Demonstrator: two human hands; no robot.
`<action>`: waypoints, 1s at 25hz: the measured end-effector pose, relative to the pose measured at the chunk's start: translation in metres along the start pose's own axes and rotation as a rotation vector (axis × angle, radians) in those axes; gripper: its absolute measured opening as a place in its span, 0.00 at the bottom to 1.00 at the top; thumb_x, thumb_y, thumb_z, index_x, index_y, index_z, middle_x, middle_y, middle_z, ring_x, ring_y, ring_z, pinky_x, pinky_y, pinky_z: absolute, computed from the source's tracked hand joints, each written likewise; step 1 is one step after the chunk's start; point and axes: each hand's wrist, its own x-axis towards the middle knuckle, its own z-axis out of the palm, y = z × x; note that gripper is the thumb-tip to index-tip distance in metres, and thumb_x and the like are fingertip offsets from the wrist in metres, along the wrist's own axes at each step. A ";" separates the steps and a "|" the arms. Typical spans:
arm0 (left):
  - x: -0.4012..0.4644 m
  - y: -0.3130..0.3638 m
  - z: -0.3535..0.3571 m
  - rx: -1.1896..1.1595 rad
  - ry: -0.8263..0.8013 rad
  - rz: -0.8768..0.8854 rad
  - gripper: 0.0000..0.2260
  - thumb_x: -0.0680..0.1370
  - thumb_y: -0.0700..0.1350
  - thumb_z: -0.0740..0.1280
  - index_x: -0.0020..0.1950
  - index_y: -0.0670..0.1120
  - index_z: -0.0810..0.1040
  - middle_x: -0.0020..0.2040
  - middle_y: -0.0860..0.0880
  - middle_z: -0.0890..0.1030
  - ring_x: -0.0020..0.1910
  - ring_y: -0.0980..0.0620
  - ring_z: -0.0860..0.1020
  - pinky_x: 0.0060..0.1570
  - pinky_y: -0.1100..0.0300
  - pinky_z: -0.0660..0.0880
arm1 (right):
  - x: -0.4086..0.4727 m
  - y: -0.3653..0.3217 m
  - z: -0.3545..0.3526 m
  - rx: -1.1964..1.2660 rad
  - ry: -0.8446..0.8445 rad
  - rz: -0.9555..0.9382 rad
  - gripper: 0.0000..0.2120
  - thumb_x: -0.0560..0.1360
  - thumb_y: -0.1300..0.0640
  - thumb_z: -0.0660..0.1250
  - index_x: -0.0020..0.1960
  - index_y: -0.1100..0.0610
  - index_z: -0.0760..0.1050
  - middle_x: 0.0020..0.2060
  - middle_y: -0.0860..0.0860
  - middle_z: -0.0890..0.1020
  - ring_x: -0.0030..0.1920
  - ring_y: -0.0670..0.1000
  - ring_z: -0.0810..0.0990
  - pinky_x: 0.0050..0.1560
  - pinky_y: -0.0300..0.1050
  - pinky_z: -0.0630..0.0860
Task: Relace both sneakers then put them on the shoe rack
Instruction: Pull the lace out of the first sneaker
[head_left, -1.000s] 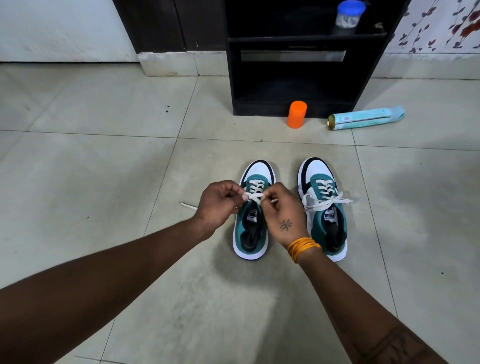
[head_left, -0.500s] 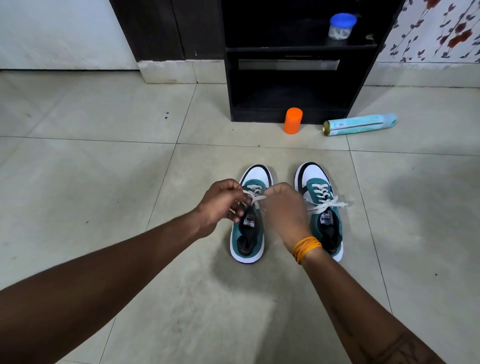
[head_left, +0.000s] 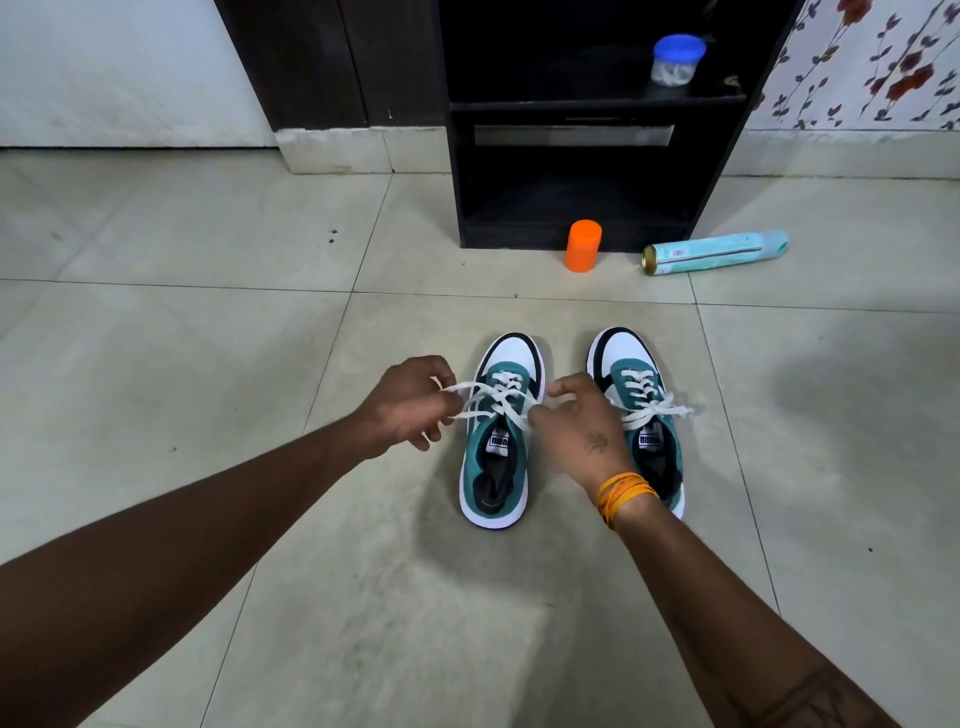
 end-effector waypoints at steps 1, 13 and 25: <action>0.001 -0.003 0.002 0.181 0.015 0.096 0.03 0.75 0.42 0.72 0.43 0.48 0.79 0.37 0.46 0.84 0.29 0.49 0.79 0.32 0.54 0.78 | 0.001 -0.001 0.001 -0.156 -0.025 -0.069 0.12 0.69 0.47 0.73 0.49 0.47 0.75 0.35 0.51 0.83 0.31 0.52 0.80 0.37 0.46 0.78; 0.015 -0.042 -0.001 0.001 -0.087 -0.538 0.20 0.79 0.48 0.59 0.40 0.37 0.83 0.31 0.43 0.83 0.23 0.49 0.73 0.28 0.63 0.67 | 0.003 0.019 0.014 0.005 0.166 0.145 0.03 0.77 0.57 0.60 0.50 0.55 0.70 0.38 0.59 0.85 0.26 0.60 0.82 0.31 0.57 0.83; 0.031 -0.041 0.027 0.359 0.069 0.281 0.08 0.73 0.38 0.73 0.50 0.48 0.85 0.38 0.53 0.84 0.36 0.56 0.81 0.41 0.59 0.77 | 0.020 -0.005 0.022 -0.788 0.019 -0.485 0.07 0.77 0.55 0.63 0.53 0.53 0.78 0.47 0.55 0.81 0.46 0.63 0.82 0.44 0.54 0.79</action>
